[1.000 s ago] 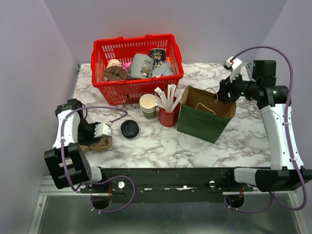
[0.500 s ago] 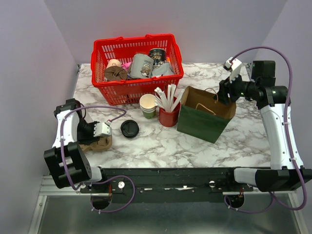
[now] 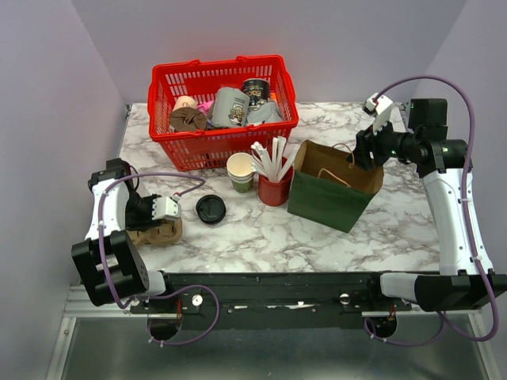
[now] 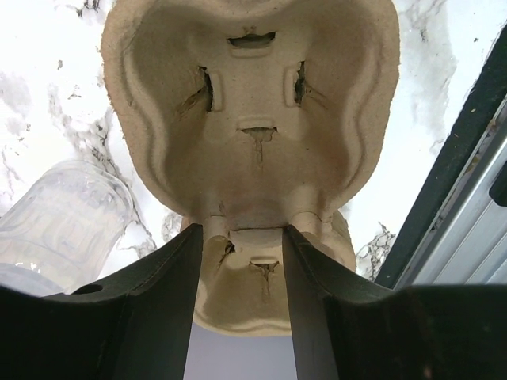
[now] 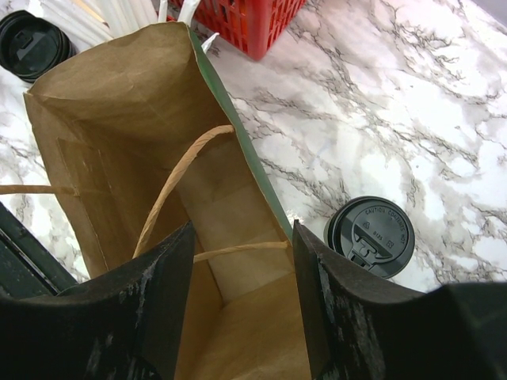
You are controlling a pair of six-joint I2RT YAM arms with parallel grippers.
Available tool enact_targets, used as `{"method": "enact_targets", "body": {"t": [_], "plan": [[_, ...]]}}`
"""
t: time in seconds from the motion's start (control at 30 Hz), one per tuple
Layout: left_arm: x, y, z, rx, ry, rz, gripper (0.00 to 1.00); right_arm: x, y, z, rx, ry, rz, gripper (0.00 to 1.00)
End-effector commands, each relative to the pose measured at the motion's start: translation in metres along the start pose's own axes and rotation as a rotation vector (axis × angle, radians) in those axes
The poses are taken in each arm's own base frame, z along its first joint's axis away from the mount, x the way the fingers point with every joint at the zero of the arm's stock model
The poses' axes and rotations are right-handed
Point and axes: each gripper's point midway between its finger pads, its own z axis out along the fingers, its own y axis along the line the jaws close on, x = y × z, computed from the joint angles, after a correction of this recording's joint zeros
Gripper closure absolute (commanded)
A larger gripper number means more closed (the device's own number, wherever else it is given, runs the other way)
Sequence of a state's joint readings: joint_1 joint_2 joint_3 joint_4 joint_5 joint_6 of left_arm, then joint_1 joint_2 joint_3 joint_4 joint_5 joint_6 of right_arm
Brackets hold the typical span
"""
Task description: Pack the takeout coffee
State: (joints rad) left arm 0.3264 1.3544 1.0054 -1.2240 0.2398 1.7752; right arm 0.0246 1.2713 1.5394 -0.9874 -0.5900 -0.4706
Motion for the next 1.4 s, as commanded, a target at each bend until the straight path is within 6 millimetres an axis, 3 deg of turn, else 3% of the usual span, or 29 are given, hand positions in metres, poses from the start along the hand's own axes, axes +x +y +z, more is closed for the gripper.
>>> {"method": "enact_targets", "body": {"t": [0.0,0.6,0.83,1.37], "plan": [[-0.002,-0.005,0.006,0.020,-0.029,0.000,0.48,0.002,-0.002,-0.001,0.013,0.005,0.010,0.39],[-0.007,-0.022,0.008,0.091,-0.051,-0.010,0.49,0.006,-0.004,0.002,0.012,0.017,0.011,0.38],[-0.007,-0.020,-0.001,0.065,-0.044,-0.022,0.48,0.007,-0.003,0.003,0.008,0.016,0.014,0.38],[-0.004,-0.015,0.009,0.034,-0.045,-0.037,0.46,0.005,-0.004,0.004,0.009,0.012,0.017,0.37]]}}
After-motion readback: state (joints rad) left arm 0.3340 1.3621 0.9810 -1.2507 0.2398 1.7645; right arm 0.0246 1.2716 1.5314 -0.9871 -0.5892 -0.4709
